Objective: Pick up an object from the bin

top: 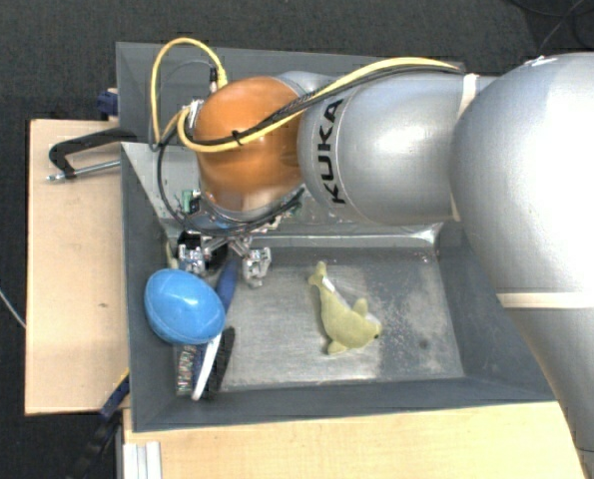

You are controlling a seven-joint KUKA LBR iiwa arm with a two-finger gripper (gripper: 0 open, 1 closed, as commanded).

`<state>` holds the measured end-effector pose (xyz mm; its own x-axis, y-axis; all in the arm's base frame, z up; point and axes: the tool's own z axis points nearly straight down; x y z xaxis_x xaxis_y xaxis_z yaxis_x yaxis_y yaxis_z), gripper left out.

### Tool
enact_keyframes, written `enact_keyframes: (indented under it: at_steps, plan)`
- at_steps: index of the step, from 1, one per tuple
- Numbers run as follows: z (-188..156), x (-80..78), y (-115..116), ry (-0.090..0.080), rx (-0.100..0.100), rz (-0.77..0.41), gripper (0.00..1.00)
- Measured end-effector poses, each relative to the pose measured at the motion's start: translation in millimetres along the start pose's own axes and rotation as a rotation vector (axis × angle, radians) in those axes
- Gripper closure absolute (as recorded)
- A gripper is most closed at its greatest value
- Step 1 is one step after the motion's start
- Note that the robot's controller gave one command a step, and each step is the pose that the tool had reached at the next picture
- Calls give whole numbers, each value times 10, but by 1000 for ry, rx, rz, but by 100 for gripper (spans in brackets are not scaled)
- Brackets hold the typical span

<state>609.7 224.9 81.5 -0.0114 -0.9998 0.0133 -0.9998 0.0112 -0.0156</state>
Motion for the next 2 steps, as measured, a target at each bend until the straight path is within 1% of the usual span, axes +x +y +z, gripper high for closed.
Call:
enact_keyframes:
  at_steps: [1, 2]
  plan:
    - [-26, -24, -1, -4, 0, 1, 100]
    - [-1205, 69, 46, -20, -3, -216, 100]
